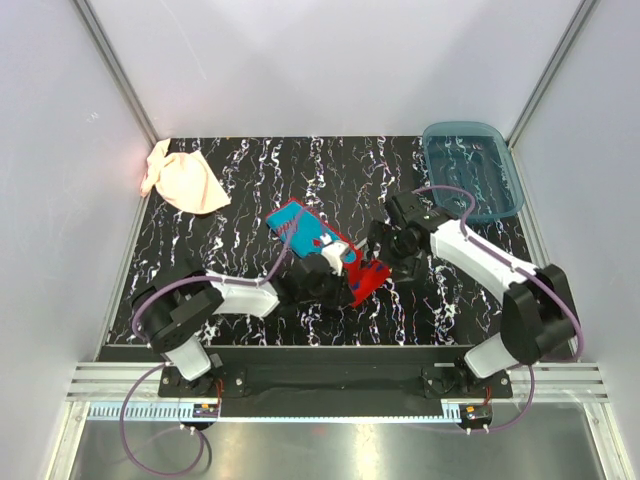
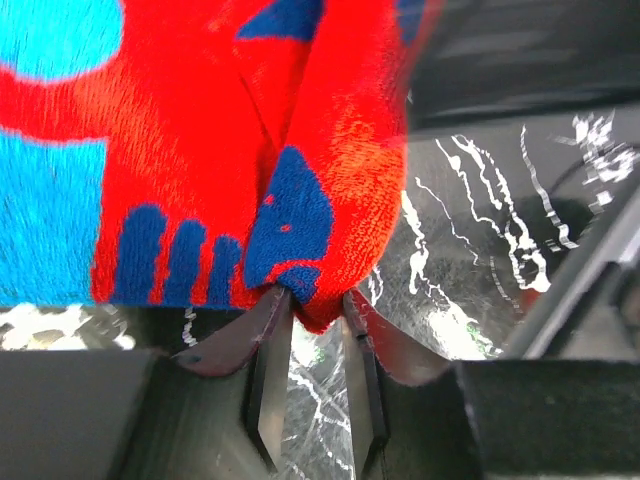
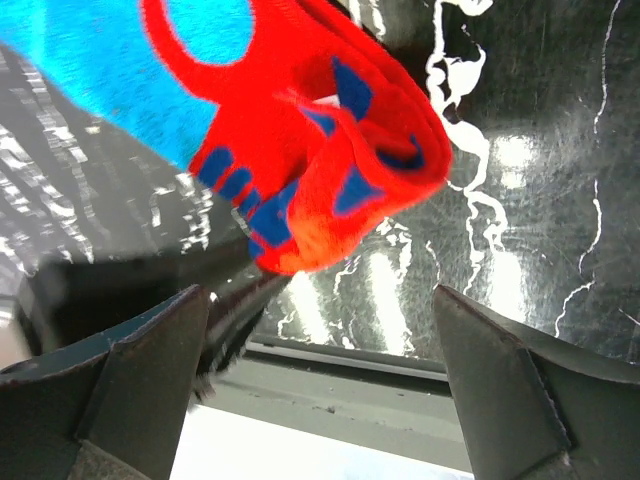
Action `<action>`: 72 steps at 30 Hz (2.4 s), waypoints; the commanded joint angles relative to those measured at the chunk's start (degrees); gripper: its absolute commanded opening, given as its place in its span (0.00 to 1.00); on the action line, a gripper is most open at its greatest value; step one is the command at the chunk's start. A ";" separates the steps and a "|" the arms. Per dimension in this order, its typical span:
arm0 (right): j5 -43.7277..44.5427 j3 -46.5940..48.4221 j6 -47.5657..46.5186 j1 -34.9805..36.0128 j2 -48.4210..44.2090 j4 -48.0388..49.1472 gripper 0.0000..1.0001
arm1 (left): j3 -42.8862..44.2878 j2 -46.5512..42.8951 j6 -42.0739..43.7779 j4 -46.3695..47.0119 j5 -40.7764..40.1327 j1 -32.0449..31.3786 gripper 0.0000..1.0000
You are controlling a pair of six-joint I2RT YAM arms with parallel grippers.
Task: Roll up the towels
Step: Roll the towel
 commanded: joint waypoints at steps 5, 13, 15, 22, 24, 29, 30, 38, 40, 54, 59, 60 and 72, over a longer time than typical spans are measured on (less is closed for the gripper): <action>0.00 -4.57 1.59 0.10 -11.01 8.29 0.98 | -2.71 2.11 -18.83 15.85 21.52 7.88 0.30; -1.94 -17.67 3.18 0.27 -18.58 24.55 0.93 | -7.89 10.89 -45.89 46.85 34.99 16.15 0.28; -1.94 -19.34 3.61 0.27 -18.14 26.48 0.93 | -8.86 13.71 -50.22 51.89 35.70 17.38 0.28; -0.72 -25.49 6.95 0.28 -16.91 36.77 0.92 | -12.02 20.39 -64.72 69.63 32.90 18.35 0.28; -0.54 -26.99 8.70 0.19 -15.95 40.36 0.92 | -12.99 22.41 -66.23 72.21 32.02 18.44 0.28; -1.68 -28.13 11.61 0.28 -10.33 45.81 0.86 | -15.71 23.12 -67.46 72.92 28.42 18.44 0.29; -1.94 -28.57 12.83 0.36 -9.53 47.66 0.83 | -16.07 23.30 -67.73 73.44 27.80 18.44 0.29; -3.08 -32.09 16.36 1.50 -5.49 54.35 0.70 | -16.16 26.37 -70.81 73.80 26.30 18.53 0.29; -2.82 -32.26 16.62 1.85 -4.87 55.14 0.69 | -15.98 27.33 -71.77 74.06 26.12 18.53 0.29; -1.16 -26.12 13.99 1.95 -1.17 45.85 0.00 | -16.95 21.46 -64.67 67.14 28.06 19.14 0.54; 1.13 -17.95 8.20 1.95 -2.32 27.95 0.00 | -15.82 8.21 -48.25 43.61 27.09 19.14 0.68; 1.13 -16.81 7.23 1.95 -2.14 25.64 0.00 | -15.11 5.74 -44.92 32.60 26.31 19.14 0.70; -5.37 -1.07 -6.04 1.95 9.19 2.87 0.00 | -4.03 -24.60 9.07 -7.42 -10.36 -0.54 0.95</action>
